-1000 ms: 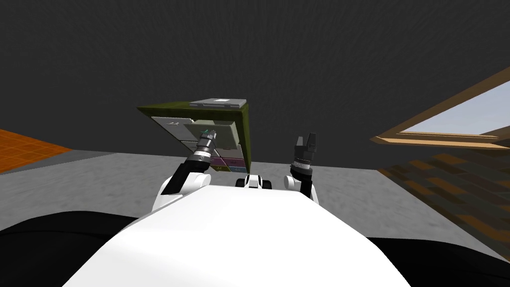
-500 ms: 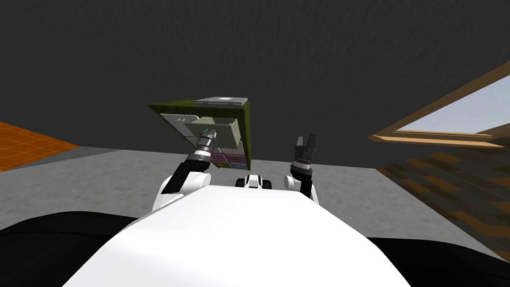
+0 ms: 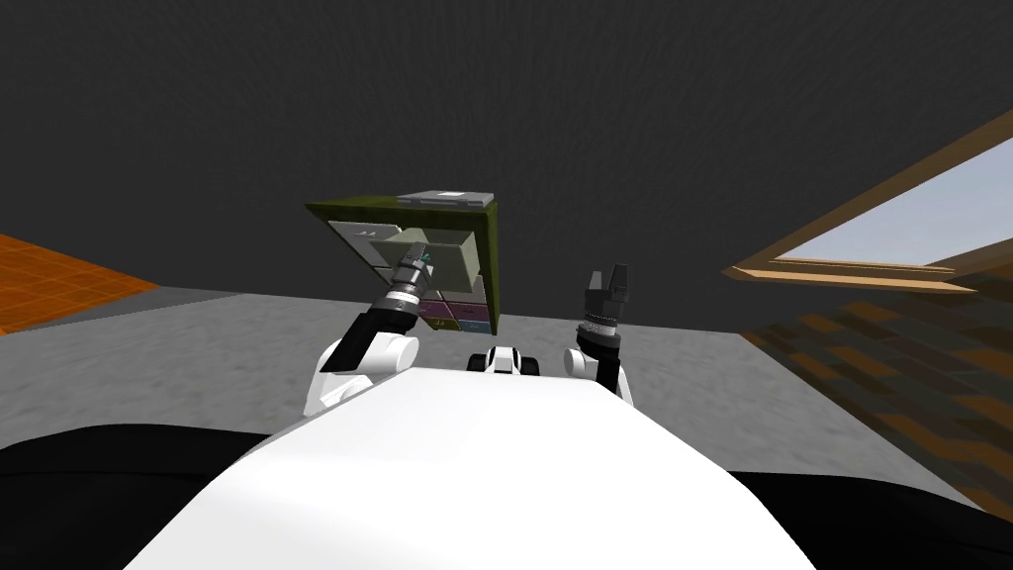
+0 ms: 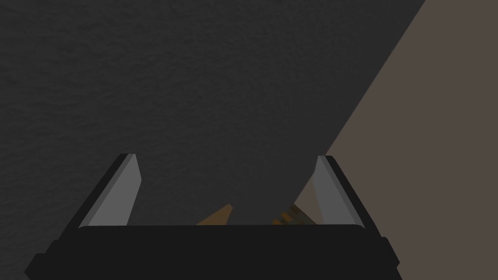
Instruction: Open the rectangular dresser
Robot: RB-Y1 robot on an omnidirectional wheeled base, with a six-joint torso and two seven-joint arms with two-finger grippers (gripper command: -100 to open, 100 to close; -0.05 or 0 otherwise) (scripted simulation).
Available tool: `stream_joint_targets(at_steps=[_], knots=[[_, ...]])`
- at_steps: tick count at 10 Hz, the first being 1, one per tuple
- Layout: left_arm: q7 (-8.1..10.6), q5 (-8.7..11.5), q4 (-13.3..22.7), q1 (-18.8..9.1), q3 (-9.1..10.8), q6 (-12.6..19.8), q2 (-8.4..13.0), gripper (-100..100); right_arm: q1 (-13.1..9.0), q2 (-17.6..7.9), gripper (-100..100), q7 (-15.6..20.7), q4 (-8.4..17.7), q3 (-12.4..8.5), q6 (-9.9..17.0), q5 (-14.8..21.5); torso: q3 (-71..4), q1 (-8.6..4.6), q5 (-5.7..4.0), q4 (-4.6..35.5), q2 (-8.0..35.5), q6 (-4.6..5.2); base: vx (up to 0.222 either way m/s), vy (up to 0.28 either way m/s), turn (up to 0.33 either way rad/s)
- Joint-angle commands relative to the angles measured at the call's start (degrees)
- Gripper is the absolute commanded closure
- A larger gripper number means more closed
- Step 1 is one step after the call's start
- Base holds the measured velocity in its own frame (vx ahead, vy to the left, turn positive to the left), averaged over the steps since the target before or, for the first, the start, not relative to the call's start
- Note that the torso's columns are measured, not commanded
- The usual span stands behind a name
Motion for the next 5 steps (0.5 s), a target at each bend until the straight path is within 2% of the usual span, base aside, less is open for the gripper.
stream_joint_targets(at_steps=[1, 3, 4, 5], knots=[[0.34, 0.39, 0.02, -3.42, 1.10, 3.58, 0.67, -100, -0.01, 0.00, 0, 0.00, 0.00, 0.00, 0.00, 0.00, 0.23, -0.07, -0.03, 0.12, 0.35, 0.00, -0.015, -0.007, 0.008], [0.70, 0.81, 0.06, -7.16, 2.37, 7.16, 1.47, -100, -0.01, 0.00, 0, 0.00, 0.00, 0.00, 0.00, 0.00, 0.27, -0.06, -0.04, 0.15, 0.42, 0.01, -0.032, -0.007, 0.004], [0.70, 0.81, 0.06, -7.63, 2.37, 7.67, 1.47, -100, -0.01, 0.00, 0, 0.00, 0.00, 0.00, 0.00, 0.00, 0.26, -0.06, -0.03, 0.14, 0.40, 0.00, -0.031, -0.008, 0.003], [0.88, 1.02, 0.09, -9.74, 3.00, 9.72, 1.87, -100, -0.01, 0.00, 0, 0.00, 0.00, 0.00, 0.00, 0.00, 0.22, -0.07, -0.03, 0.12, 0.33, 0.00, -0.029, -0.005, 0.007]])
